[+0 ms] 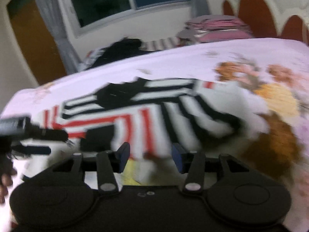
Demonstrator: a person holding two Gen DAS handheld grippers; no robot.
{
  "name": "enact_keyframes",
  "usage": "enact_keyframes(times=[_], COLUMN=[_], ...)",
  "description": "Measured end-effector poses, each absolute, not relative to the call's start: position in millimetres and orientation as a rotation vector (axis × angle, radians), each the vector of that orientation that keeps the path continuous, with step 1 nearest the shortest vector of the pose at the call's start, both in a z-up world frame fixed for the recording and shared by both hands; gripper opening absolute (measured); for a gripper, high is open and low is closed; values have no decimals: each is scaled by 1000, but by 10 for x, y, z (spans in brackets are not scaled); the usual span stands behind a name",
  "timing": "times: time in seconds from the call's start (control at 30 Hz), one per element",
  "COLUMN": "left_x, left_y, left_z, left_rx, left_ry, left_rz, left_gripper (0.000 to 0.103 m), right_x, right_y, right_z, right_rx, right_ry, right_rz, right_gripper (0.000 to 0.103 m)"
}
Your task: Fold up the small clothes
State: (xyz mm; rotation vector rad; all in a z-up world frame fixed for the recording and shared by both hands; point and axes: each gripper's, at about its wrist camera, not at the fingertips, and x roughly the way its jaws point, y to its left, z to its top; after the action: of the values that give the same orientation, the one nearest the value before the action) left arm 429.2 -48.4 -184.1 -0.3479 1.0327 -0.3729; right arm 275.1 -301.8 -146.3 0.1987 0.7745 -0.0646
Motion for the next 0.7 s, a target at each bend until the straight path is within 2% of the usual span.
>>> enact_keyframes(times=[0.07,0.13,0.17,0.2,0.3,0.33,0.37,0.4,0.63,0.7], left_x=[4336,4390,4425,4456,4441,4432,4442,4460,4425,4411], left_y=[-605,-681,-711,-735,-764,-767,-789,-802,-652,-568], left_z=[-1920,-1987,-2039,-2098,-2116,-2111,-2114,-2131,-1994,-1870], left_rx=[-331,-331,-336,-348,-352,-349,-341,-347,-427,-450], left_ry=[1024,1022,1045,1059,1037,1030,1025,1031,937,886], left_rz=[-372,-387,-395,-393,-390,-396,-400,-404,-418,-418], left_gripper=[102,79,58,51,49,41,20,16,9,9], right_x=[2609,2551,2545,2536,2576,2588,2609,2642,2785,2828], right_y=[-3151,-3258,-3313,-3374,-3473,-3503,-3538,-3562,-3617,-3599], right_z=[-1490,-1548,-1578,-1606,-1686,-1712,-1742,-1772,-1875,-1875], right_rx=[175,169,177,187,189,195,205,217,253,258], right_ry=[776,783,784,784,786,788,792,797,804,807], right_rz=[-118,-170,-189,-213,-263,-271,-278,-284,-302,-285], right_gripper=[49,52,52,52,52,52,52,52,50,41])
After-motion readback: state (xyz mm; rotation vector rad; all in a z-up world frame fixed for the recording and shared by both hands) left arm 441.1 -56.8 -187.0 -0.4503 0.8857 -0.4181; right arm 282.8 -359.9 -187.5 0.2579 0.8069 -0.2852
